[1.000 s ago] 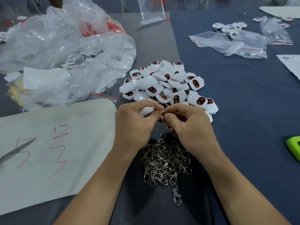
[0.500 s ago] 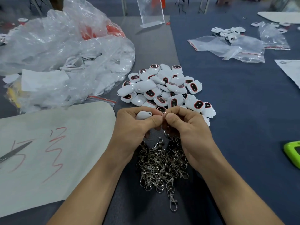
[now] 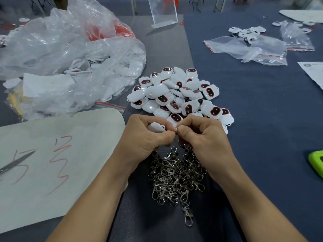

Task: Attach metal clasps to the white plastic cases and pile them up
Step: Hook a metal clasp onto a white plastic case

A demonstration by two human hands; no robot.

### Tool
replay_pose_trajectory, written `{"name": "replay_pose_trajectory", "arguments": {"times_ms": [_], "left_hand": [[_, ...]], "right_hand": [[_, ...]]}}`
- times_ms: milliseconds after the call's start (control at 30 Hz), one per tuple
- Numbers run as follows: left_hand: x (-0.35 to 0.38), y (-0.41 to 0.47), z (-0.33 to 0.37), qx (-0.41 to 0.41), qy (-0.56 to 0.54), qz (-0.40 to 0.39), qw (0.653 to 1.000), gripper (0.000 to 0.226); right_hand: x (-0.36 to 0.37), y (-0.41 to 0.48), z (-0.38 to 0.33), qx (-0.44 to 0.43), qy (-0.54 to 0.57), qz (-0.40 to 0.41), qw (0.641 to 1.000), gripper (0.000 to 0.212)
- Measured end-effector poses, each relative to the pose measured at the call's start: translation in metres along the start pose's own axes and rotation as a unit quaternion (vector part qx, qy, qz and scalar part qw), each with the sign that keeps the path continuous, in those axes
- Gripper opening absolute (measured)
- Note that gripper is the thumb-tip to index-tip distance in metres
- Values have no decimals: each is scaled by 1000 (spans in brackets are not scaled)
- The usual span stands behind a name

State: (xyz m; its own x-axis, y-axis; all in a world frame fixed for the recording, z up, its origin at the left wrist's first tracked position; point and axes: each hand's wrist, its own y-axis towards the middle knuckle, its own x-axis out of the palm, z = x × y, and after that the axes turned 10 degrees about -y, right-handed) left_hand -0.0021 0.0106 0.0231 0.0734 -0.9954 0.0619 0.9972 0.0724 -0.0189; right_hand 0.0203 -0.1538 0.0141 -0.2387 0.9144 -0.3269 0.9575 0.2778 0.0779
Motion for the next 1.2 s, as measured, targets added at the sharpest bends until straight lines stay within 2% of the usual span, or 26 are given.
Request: {"name": "replay_pose_trajectory", "arguments": {"times_ms": [167,267,333,433,533,633,700,800,967,1067,1200], "left_hand": [[0,-1,-1,8,13,-7,1000,10],[4,-1,0,-7,-22,13,1000,6],[5,0,3,-36,-74,18,996,8],[4,-1,7,-118,-179,-5,977,12],[2,-2,9,-200,-276,-30,940,8],[0,-2,9,-219,-296,-54,928,10],[-1,-1,7,-206,-295,-64,931,12],[-2,0,5,-138,-224,-64,963,5],[3,0,-3,-26,-126,-5,992,11],[5,-1,-4,27,-86,19,996,14],[6,-1,-3,78,6,36,996,15]], "right_hand": [[-4,0,-3,-5,-17,-38,999,22],[-3,-1,-6,-6,-20,-17,1000,17],[-3,-3,-9,-22,-33,31,999,15],[-5,-7,-11,-81,-82,91,989,27],[-4,-10,-15,-122,-109,102,981,32],[0,-12,-17,-138,-105,91,981,32],[1,-11,-18,-132,-80,83,985,30],[-1,-10,-19,-113,-17,65,991,22],[-3,-8,-16,-71,7,72,995,15],[-5,-8,-12,-72,-79,114,988,16],[-6,-10,-8,-121,-205,161,958,20]]}}
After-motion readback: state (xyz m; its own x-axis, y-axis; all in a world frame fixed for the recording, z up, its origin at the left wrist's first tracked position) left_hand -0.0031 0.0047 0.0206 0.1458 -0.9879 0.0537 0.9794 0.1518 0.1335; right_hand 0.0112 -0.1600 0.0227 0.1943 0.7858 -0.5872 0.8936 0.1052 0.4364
